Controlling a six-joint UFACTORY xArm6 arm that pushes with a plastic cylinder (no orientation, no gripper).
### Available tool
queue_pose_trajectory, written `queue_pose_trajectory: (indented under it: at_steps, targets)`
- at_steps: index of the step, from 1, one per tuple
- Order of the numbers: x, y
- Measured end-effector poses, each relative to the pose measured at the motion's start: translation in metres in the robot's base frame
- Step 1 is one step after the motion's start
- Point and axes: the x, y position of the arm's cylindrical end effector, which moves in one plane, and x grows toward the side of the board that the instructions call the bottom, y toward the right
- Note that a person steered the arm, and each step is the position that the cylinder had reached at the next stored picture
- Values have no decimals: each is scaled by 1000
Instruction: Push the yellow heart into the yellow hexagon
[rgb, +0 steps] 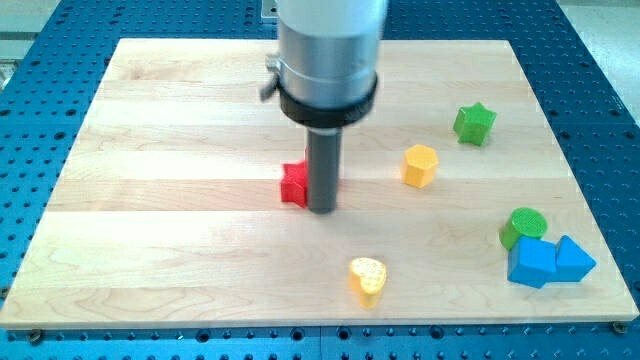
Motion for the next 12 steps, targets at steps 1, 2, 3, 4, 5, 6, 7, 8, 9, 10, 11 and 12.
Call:
queue_pose_trajectory:
  at_steps: [1, 2, 3, 4, 5, 6, 7, 8, 9, 10, 11, 12]
  targets:
    - [-1, 43]
    - [33, 119]
    - [42, 122]
    - [104, 118]
    - [136, 115]
    - [133, 57]
    - [109, -14]
    - [91, -38]
    - [81, -78]
    - [80, -2]
    - [65, 52]
    - [76, 28]
